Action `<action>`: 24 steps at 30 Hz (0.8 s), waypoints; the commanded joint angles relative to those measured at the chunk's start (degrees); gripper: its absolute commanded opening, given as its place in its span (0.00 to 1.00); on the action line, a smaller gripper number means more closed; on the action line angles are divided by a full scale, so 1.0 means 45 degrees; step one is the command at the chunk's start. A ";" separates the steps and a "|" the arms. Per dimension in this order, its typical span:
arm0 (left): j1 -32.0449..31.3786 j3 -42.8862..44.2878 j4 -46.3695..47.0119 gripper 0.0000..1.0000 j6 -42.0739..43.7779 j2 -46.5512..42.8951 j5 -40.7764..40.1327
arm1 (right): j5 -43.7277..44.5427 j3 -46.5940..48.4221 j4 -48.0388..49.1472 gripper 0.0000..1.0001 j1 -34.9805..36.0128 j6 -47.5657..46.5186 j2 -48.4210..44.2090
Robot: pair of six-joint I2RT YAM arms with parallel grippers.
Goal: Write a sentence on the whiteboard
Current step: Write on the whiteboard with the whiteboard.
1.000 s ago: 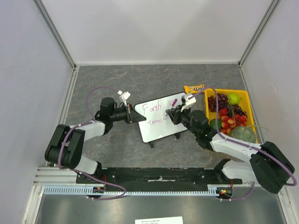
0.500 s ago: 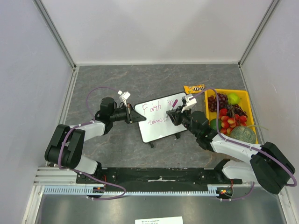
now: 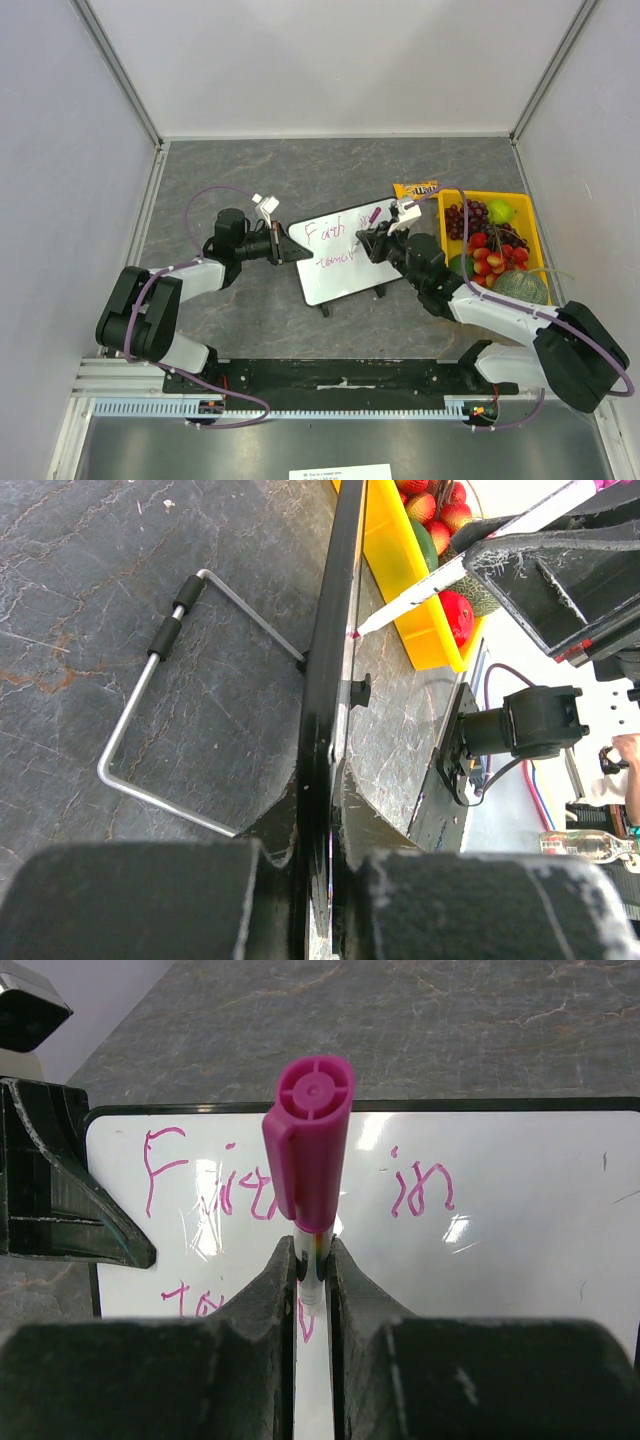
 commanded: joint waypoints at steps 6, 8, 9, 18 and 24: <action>0.0272 -0.0337 -0.1335 0.02 0.1723 0.0532 -0.2463 | 0.0513 0.0674 0.0625 0.00 0.0030 0.0173 0.0455; 0.0252 -0.0337 -0.1316 0.02 0.1723 0.0532 -0.2463 | 0.0884 0.0654 0.0507 0.00 0.0030 0.0154 0.0377; 0.0271 -0.0356 -0.1335 0.02 0.1723 0.0532 -0.2463 | 0.1040 0.0616 0.0468 0.00 0.0011 0.0154 0.0280; 0.0271 -0.0317 -0.1316 0.02 0.1723 0.0552 -0.2443 | 0.1120 0.0518 0.0155 0.00 -0.0029 -0.0002 0.0181; 0.0271 -0.0317 -0.1316 0.02 0.1723 0.0552 -0.2424 | 0.0905 0.0206 0.0193 0.00 -0.0029 0.0212 -0.0208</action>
